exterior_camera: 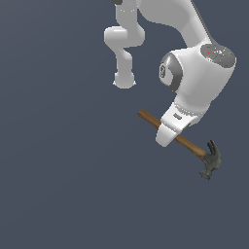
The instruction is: Pick up the object and move it to a goal position.
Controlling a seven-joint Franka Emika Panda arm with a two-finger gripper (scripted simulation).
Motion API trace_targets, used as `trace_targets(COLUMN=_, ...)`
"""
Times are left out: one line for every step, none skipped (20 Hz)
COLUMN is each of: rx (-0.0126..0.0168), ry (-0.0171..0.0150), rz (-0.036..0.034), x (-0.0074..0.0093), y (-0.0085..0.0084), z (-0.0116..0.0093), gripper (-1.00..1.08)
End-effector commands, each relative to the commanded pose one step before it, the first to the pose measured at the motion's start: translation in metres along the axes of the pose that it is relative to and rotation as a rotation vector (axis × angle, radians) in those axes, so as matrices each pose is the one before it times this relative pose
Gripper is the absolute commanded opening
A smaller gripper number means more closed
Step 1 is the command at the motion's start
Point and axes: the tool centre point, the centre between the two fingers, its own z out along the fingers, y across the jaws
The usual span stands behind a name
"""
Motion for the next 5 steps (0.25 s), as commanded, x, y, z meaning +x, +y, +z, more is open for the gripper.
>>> trace_targets(rx=-0.00170, ry=0.00275, rz=0.00061, x=0.00421, y=-0.00003, z=-0.00690, gripper=-1.00)
trace_targets(rx=-0.00009, ry=-0.00068, rz=-0.00002, x=0.00093, y=-0.00006, z=-0.00047, gripper=-1.00)
trace_targets(rx=0.00000, ry=0.00000, rz=0.00000, x=0.00051, y=0.00005, z=-0.00046, gripper=-1.00)
trace_targets(rx=0.00000, ry=0.00000, rz=0.00000, x=0.00026, y=0.00011, z=-0.00010, gripper=-1.00)
trace_targets(rx=0.00000, ry=0.00000, rz=0.00000, x=0.00006, y=0.00007, z=0.00005, gripper=-1.00)
